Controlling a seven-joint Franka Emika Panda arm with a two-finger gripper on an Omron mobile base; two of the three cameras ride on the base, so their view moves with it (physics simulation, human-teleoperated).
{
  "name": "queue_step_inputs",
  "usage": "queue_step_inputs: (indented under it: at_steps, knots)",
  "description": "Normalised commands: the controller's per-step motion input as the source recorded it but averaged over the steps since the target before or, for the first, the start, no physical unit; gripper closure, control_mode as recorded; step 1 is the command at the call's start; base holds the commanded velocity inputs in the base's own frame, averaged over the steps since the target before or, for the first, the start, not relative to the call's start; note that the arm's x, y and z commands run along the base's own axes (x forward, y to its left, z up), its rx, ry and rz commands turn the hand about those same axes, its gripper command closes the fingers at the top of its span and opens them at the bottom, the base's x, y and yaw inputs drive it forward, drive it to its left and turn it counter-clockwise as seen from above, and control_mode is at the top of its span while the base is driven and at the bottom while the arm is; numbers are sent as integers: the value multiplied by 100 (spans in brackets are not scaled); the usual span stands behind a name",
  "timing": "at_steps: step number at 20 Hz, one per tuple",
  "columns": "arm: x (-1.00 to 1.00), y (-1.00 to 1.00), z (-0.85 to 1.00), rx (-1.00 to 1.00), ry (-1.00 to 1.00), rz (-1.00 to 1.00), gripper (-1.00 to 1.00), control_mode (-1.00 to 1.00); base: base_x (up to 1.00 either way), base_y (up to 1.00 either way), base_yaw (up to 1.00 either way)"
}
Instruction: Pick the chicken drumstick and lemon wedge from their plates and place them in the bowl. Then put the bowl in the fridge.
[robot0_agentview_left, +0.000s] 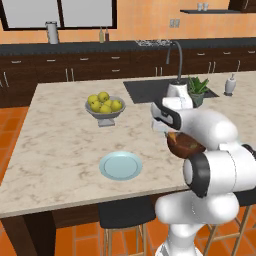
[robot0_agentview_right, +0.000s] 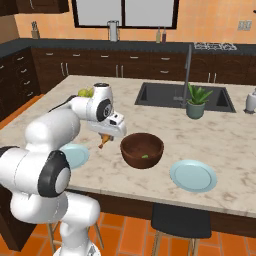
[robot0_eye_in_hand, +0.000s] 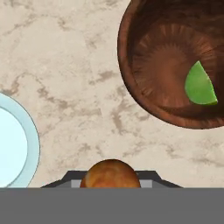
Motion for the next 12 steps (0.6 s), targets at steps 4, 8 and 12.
queue_step_inputs:
  at_steps: [4,8,12]
  knots:
    - [23,-100,6,0,9,-7,100,-100,0,0,0]
    - [18,-90,-9,0,5,0,100,-100,0,0,0]
    - [36,-62,-19,0,2,0,100,-100,0,0,0]
